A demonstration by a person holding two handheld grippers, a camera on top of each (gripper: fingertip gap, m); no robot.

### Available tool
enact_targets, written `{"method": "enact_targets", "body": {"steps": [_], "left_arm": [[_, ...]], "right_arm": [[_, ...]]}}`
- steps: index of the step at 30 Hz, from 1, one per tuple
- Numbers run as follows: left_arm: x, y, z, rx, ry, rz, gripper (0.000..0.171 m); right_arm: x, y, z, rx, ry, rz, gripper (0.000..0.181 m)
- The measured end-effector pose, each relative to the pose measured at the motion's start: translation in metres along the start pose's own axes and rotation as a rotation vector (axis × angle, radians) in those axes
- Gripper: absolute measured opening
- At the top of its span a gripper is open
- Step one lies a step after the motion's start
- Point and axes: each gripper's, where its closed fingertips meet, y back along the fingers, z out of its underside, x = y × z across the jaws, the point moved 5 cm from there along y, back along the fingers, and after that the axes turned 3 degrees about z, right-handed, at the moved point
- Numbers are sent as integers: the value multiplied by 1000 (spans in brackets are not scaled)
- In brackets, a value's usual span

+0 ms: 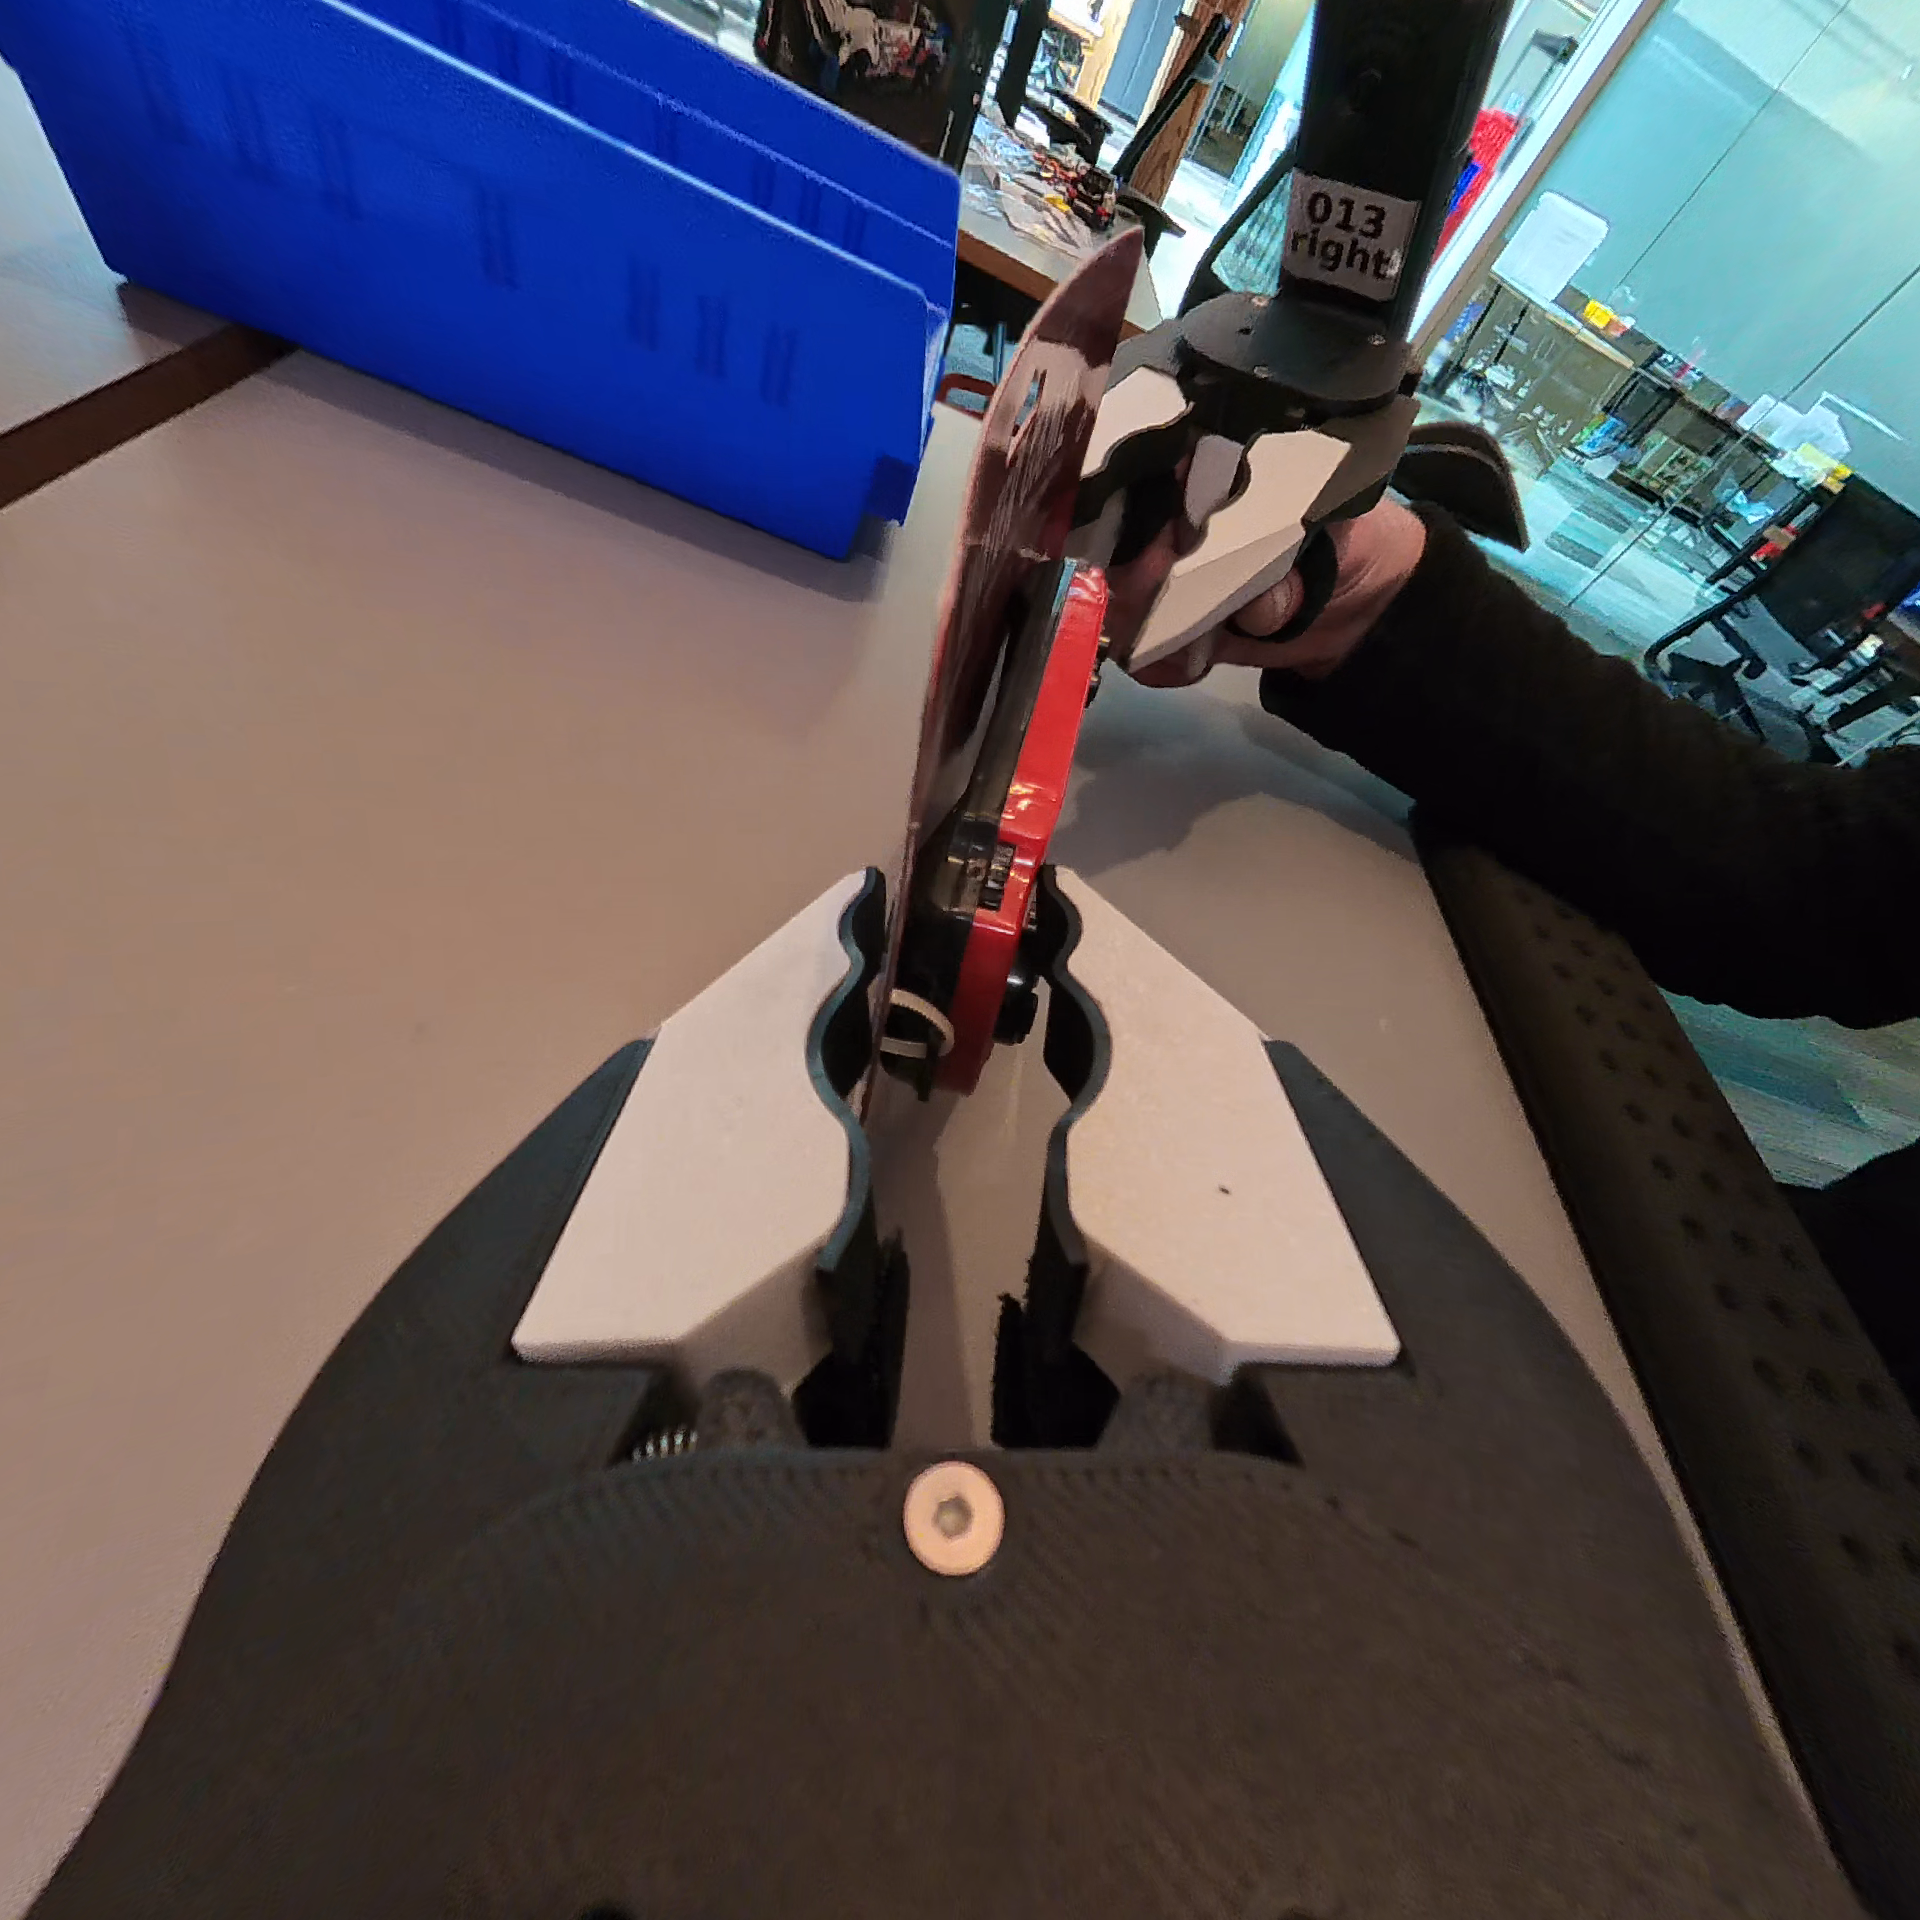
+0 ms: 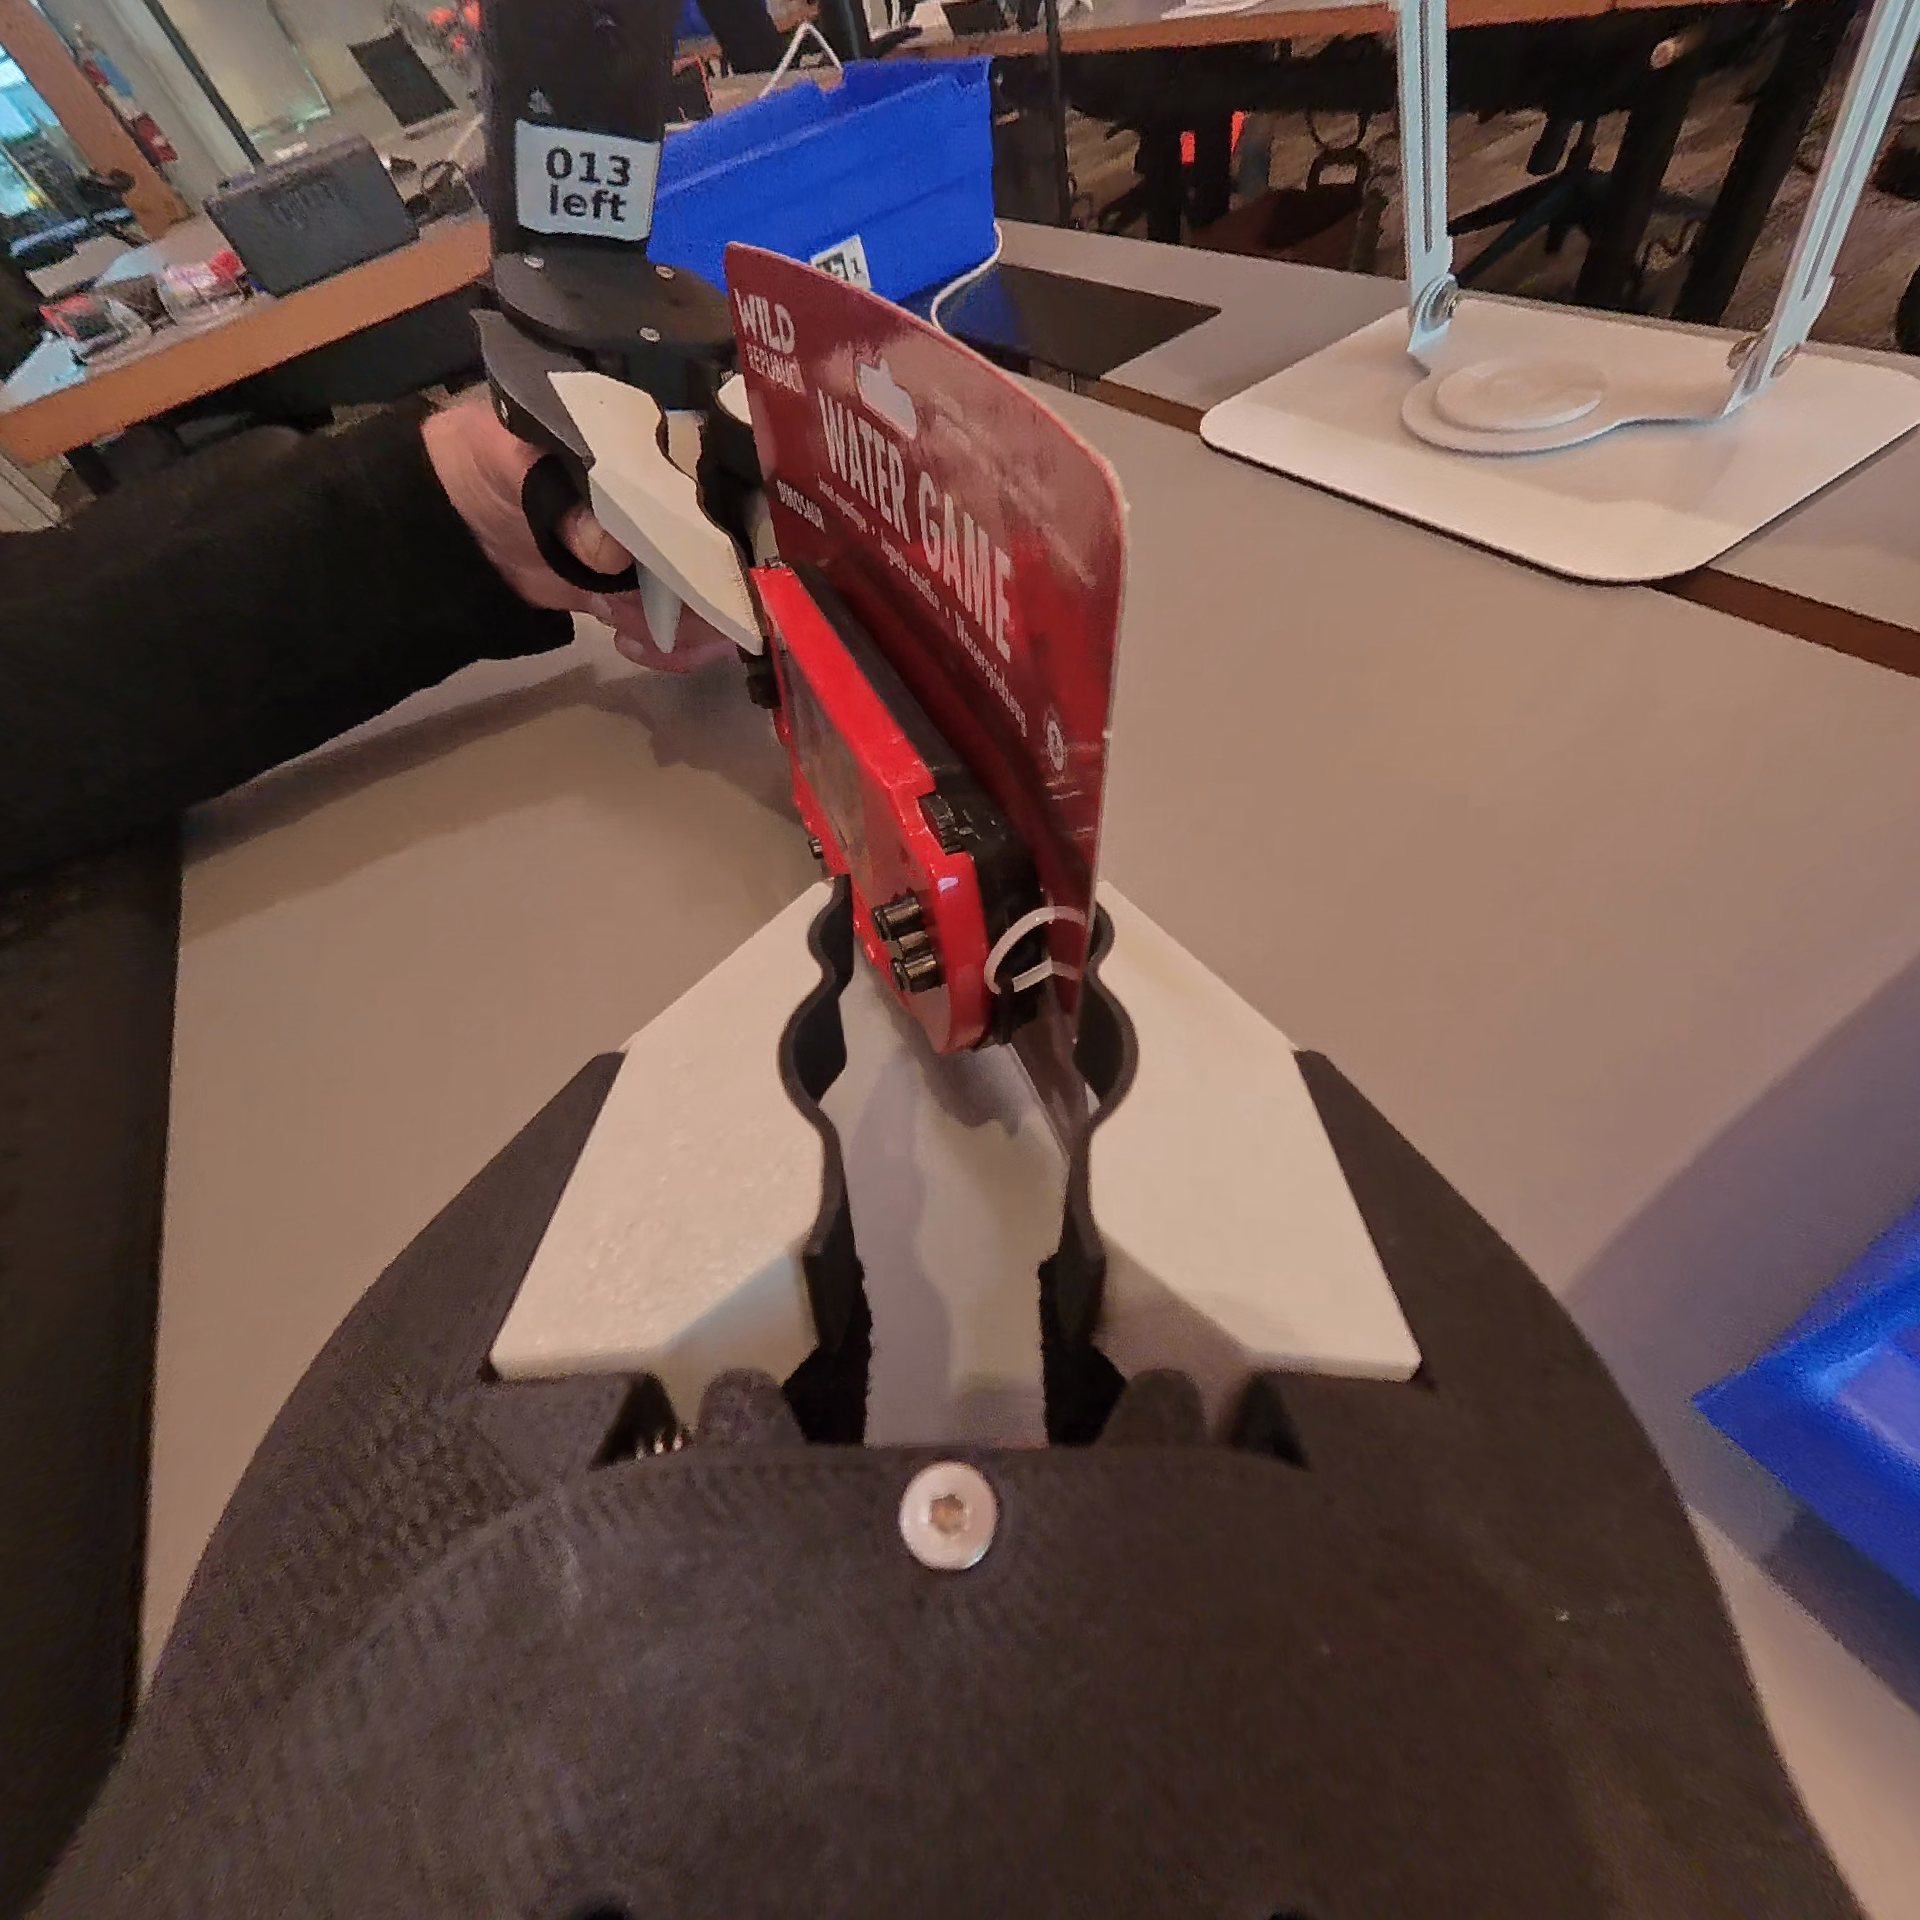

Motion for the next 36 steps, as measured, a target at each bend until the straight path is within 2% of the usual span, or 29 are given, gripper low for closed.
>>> {"method": "enact_targets", "body": {"steps": [7, 11, 14, 17, 23, 36], "left_arm": [[0, -1, 5, -23, -23, 3, 27], [0, 0, 5, -21, -20, 5, 27], [-1, 0, 5, -24, -15, 4, 27], [0, 0, 5, -25, -13, 13, 27], [0, -1, 5, -24, -9, 12, 26], [-1, -1, 5, -20, -7, 6, 26]], "right_arm": [[2, -1, 5, -23, -1, -3, 26], [1, -1, 5, -20, -13, -13, 27], [-2, -1, 6, -20, -19, -43, 43], [-1, 0, 7, -25, -4, -30, 35], [0, -2, 10, -57, 31, 6, 37], [4, -3, 8, -58, 16, 24, 27]]}}
